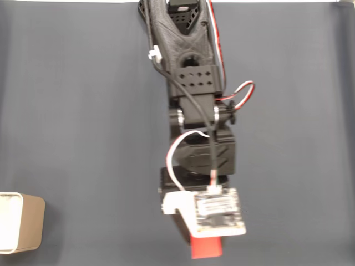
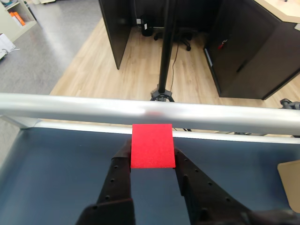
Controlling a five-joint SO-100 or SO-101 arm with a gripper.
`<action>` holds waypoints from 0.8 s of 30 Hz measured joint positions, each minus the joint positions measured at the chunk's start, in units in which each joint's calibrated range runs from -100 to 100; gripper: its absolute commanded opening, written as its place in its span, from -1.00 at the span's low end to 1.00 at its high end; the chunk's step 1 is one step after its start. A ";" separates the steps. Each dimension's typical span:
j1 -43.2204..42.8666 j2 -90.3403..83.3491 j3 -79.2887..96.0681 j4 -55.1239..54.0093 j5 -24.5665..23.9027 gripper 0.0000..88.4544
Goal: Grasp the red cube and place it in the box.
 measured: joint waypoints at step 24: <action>16.91 -3.13 -0.54 0.00 -0.73 -1.00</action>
